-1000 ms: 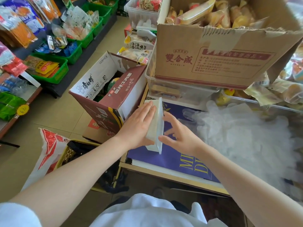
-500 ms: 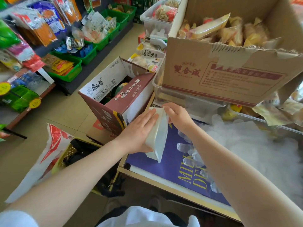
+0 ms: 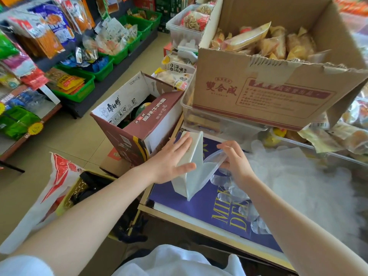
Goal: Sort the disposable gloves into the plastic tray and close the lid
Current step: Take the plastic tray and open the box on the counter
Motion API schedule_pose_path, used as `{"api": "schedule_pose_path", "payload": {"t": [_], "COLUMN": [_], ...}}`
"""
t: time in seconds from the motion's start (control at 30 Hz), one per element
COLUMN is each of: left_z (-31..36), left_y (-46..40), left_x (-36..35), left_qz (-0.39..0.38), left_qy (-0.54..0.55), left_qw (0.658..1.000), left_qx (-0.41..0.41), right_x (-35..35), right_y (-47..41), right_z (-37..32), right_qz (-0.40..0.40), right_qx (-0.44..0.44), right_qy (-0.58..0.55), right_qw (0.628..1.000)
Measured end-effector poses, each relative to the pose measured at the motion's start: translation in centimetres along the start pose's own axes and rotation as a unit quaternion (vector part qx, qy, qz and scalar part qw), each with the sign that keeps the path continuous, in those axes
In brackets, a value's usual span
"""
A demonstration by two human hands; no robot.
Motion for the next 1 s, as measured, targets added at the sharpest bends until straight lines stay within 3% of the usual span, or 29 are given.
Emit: {"api": "schedule_pose_path", "payload": {"t": [0.1,0.17,0.33,0.47,0.57,0.73,0.93,1.0], "left_z": [1.3,2.1,1.5,0.9,1.0,1.0,0.6,-0.4], "left_y": [0.4,0.7,0.9,0.9,1.0,1.3,1.6,1.7], "left_x": [0.1,0.1,0.2,0.4,0.4,0.4,0.3,0.0], "left_qz": [0.003,0.01,0.004,-0.013,-0.023,-0.012,0.036,0.049], "left_qy": [0.034,0.037,0.058,0.07,0.063,0.064,0.096,0.146], "left_qw": [0.999,0.999,0.998,0.997,0.997,0.997,0.991,0.981], "left_qx": [0.012,0.024,0.033,0.033,0.044,0.044,0.09,0.117], "right_x": [-0.4,-1.9,-5.4,-6.8,-6.4,-5.5,-5.4,-5.5], "right_y": [0.2,0.4,4.5,7.1,7.3,7.4,7.3,7.4], "right_z": [-0.6,-1.0,-2.2,-1.0,0.7,1.7,4.5,5.2], "right_qz": [0.035,0.006,-0.068,-0.164,-0.145,-0.147,-0.131,-0.146], "right_qx": [-0.037,-0.043,0.078,0.172,0.129,0.131,-0.027,-0.051], "right_qy": [0.066,0.119,0.094,0.309,0.375,0.434,0.336,0.336], "right_qw": [0.997,0.992,0.99,0.921,0.907,0.879,0.932,0.929]}}
Point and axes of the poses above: each hand's wrist, its own y-axis away from the middle knuckle, its own x-axis out of the back of the hand, z = x × y, the point moved 7 cm from there along -y, towards the middle knuckle, and after that the axes turned 13 degrees about x, right-handed, at the moved point
